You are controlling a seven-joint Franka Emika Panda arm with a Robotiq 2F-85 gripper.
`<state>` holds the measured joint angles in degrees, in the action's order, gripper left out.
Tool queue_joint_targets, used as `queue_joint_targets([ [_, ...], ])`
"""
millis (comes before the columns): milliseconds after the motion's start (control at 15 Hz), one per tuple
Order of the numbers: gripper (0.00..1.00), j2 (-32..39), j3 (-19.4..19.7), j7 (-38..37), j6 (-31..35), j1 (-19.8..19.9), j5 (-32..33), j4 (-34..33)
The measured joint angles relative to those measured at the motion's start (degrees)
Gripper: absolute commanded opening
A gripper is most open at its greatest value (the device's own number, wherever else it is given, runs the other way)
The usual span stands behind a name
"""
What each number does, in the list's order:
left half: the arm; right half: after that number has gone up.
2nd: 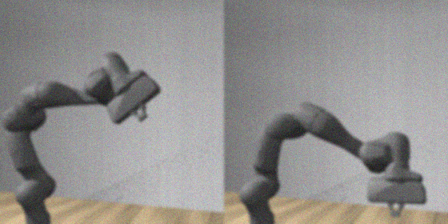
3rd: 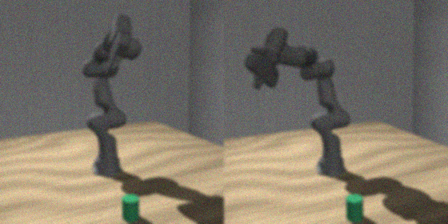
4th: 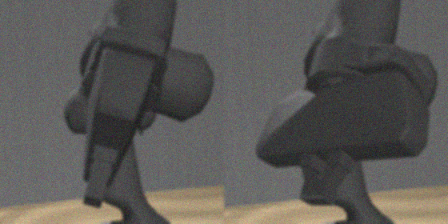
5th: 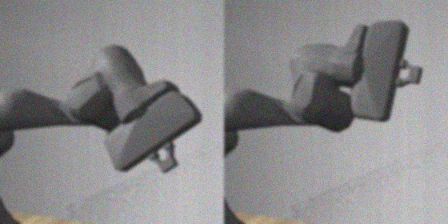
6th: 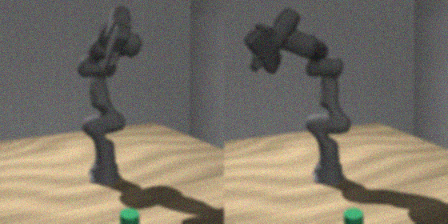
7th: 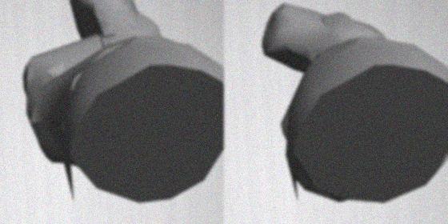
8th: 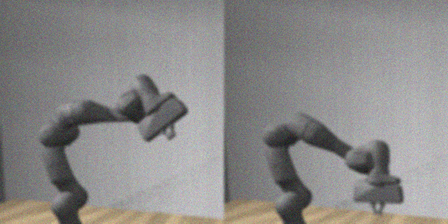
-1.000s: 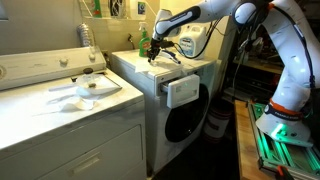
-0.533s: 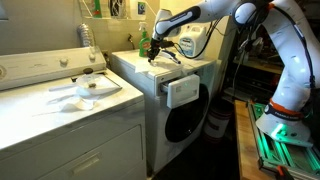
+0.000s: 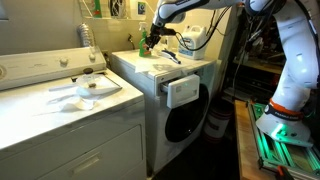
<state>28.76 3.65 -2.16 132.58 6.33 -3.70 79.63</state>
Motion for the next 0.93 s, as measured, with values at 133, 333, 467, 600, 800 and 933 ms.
queue_joint_targets([
  [133, 0.13, -4.12, 0.66, -3.39, 0.98, -0.80, 0.51, 3.66],
  [333, 0.13, -10.28, 2.35, -9.19, 4.89, -1.62, 2.05, 10.87],
  [467, 0.13, -14.40, 3.88, -13.13, 8.17, -1.71, 3.67, 16.10],
  [600, 0.13, -18.59, 5.65, -16.62, 11.45, -1.67, 6.05, 21.41],
  [800, 0.13, -25.49, 7.95, -22.15, 14.47, -1.09, 10.65, 29.38],
  [933, 0.13, -30.22, 8.55, -26.16, 14.49, 0.04, 13.58, 33.54],
])
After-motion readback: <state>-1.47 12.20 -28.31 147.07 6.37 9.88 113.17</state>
